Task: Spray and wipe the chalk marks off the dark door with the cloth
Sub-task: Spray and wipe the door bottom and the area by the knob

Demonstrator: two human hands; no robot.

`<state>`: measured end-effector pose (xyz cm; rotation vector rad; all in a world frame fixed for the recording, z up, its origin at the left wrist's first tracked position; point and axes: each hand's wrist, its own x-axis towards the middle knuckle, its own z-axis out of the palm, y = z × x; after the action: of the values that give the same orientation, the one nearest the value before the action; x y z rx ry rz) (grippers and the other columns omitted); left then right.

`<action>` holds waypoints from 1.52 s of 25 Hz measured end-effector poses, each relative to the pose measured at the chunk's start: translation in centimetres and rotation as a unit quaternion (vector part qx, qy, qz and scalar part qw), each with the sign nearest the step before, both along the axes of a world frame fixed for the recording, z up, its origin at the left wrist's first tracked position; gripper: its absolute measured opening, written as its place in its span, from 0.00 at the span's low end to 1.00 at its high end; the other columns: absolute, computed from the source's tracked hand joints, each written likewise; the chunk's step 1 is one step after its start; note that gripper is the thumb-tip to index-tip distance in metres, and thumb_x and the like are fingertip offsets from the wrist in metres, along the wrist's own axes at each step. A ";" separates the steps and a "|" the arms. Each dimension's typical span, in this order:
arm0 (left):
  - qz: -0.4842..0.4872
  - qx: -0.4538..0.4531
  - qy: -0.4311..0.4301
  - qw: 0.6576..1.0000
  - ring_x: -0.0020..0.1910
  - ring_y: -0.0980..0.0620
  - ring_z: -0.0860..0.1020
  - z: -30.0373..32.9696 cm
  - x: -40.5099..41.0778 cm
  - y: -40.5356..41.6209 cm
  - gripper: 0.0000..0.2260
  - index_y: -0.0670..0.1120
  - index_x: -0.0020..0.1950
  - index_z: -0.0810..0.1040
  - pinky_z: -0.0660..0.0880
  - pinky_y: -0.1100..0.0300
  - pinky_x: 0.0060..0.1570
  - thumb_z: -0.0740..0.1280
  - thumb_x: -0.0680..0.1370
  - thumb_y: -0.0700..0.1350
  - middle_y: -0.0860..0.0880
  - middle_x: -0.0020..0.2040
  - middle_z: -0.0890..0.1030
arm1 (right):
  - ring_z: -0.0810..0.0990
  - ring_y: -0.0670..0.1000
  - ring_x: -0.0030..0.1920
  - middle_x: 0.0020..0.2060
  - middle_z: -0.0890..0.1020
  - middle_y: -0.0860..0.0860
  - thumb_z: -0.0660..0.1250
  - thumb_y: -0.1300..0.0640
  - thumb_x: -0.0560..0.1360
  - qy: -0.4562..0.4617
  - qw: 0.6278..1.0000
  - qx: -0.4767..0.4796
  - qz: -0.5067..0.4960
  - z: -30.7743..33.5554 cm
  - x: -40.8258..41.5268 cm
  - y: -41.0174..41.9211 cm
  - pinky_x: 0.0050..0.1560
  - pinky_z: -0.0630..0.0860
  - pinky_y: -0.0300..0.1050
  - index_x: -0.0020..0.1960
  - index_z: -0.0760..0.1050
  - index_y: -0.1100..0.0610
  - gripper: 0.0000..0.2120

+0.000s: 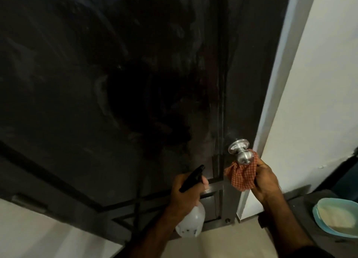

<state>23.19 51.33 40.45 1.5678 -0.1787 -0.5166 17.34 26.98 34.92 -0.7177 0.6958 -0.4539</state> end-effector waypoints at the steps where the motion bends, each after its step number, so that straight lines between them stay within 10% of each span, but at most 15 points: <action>1: -0.013 0.004 -0.006 1.000 0.25 0.56 0.73 0.0 -0.4 0.2 0.09 0.34 0.47 0.83 0.71 0.61 0.28 0.74 0.71 0.38 0.44 0.38 0.83 | 0.87 0.56 0.52 0.55 0.88 0.58 0.63 0.51 0.86 0.001 1.000 0.004 -0.002 -0.1 -1.0 0.5 0.53 0.78 0.53 0.65 0.81 0.55 0.13; 7: -0.115 0.022 -0.007 0.993 0.24 0.55 0.73 -1.0 -2.4 3.3 0.02 0.41 0.44 0.85 0.70 0.60 0.27 0.75 0.75 0.35 0.44 0.40 0.84 | 0.84 0.58 0.54 0.54 0.86 0.58 0.73 0.45 0.80 0.024 0.996 0.036 -0.077 -2.7 -8.4 5.9 0.66 0.77 0.63 0.71 0.80 0.56 0.24; 17: -0.242 0.068 -0.043 0.967 0.25 0.58 0.74 -1.2 -10.5 7.1 0.04 0.38 0.41 0.83 0.70 0.66 0.27 0.73 0.75 0.33 0.53 0.29 0.78 | 0.82 0.63 0.59 0.64 0.83 0.65 0.60 0.61 0.85 0.068 0.972 0.032 -0.222 -3.2 -20.6 19.5 0.61 0.78 0.59 0.68 0.81 0.57 0.15; 29: -0.161 0.063 -0.011 0.985 0.22 0.53 0.70 -2.4 -19.1 9.6 0.04 0.38 0.42 0.84 0.68 0.61 0.26 0.73 0.75 0.32 0.41 0.34 0.81 | 0.83 0.62 0.62 0.62 0.85 0.62 0.60 0.70 0.83 0.028 0.988 0.059 -0.137 -1.7 -27.7 20.8 0.66 0.79 0.60 0.69 0.80 0.58 0.19; 33: -0.132 0.086 0.008 0.987 0.25 0.54 0.72 -3.1 -23.5 10.7 0.14 0.37 0.49 0.84 0.70 0.61 0.26 0.77 0.69 0.44 0.36 0.41 0.84 | 0.84 0.60 0.59 0.62 0.85 0.63 0.62 0.65 0.84 0.036 0.989 0.080 -0.115 -1.2 -31.2 21.9 0.56 0.81 0.54 0.67 0.81 0.61 0.15; 38: -0.174 0.127 -0.024 0.976 0.26 0.57 0.75 -3.2 -28.2 11.5 0.02 0.40 0.47 0.85 0.71 0.62 0.29 0.74 0.76 0.38 0.43 0.36 0.82 | 0.86 0.59 0.54 0.56 0.88 0.61 0.66 0.53 0.85 0.076 0.988 0.110 -0.083 -1.1 -35.6 23.8 0.57 0.82 0.57 0.62 0.84 0.62 0.15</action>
<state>-5.00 62.87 37.27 1.8108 -0.4440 -0.8001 -18.24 50.79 33.79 -0.4906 0.9382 -0.4697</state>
